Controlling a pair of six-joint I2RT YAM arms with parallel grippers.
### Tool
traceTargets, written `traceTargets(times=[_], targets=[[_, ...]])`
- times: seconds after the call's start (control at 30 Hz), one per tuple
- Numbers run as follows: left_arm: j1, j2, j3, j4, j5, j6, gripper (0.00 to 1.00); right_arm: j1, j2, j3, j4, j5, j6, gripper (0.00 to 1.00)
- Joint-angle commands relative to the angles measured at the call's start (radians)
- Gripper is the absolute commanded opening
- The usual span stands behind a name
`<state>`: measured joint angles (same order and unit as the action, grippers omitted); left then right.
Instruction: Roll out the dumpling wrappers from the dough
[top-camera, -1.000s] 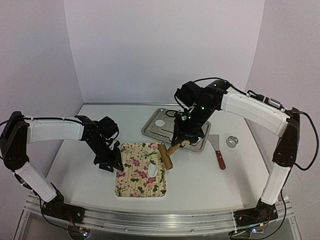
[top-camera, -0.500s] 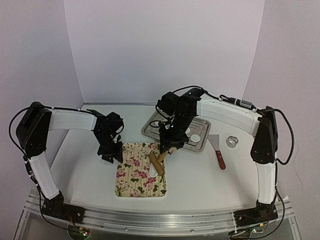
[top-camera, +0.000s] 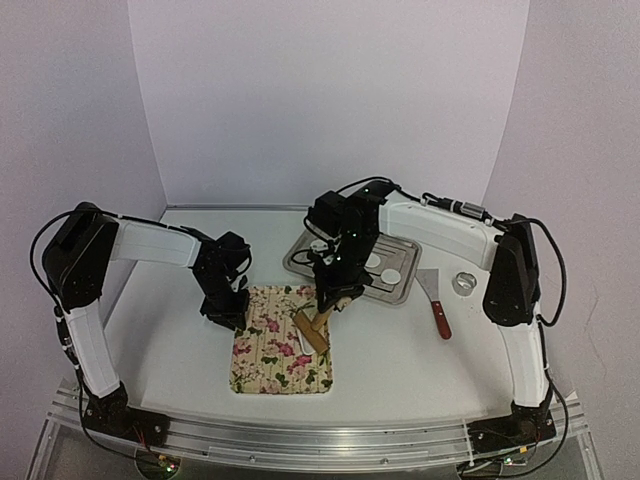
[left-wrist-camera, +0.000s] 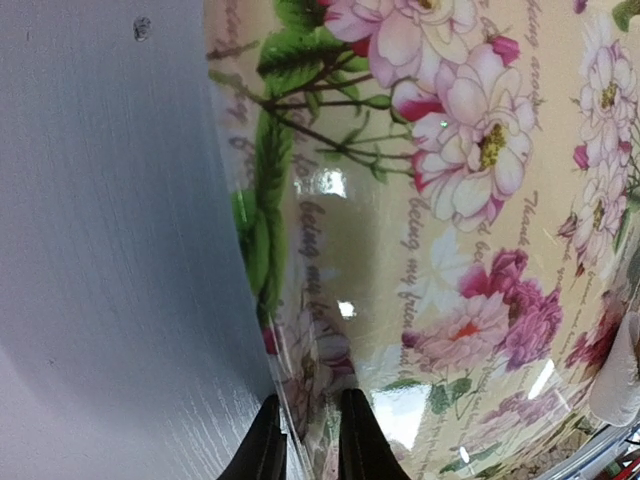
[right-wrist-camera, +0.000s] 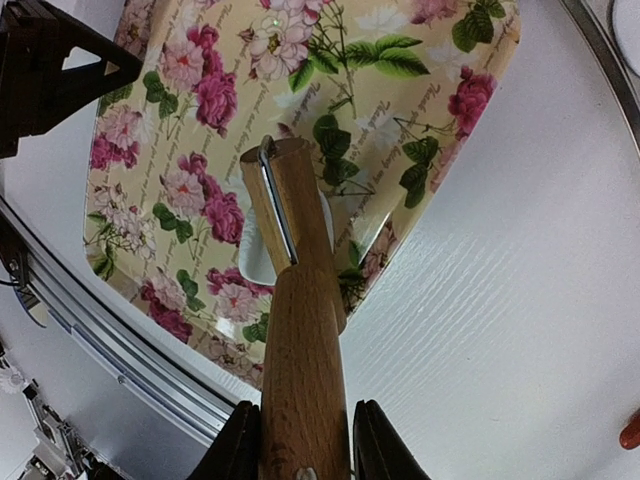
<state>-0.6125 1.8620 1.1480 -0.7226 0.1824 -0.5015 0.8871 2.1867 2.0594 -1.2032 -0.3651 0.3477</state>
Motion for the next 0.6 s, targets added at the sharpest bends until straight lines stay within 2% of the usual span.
traceTargets(times=[0.0, 0.27, 0.57], targets=[[0.000, 0.036, 0.000, 0.027, -0.005, 0.025, 0.19, 0.007, 0.034, 0.027, -0.026, -0.005, -0.053, 0.00], [0.000, 0.065, -0.003, 0.029, -0.023, 0.030, 0.01, 0.009, 0.089, 0.016, -0.090, 0.089, 0.004, 0.00], [0.000, 0.080, -0.001, 0.031, -0.032, 0.035, 0.00, 0.009, 0.173, -0.097, -0.121, 0.098, 0.115, 0.00]])
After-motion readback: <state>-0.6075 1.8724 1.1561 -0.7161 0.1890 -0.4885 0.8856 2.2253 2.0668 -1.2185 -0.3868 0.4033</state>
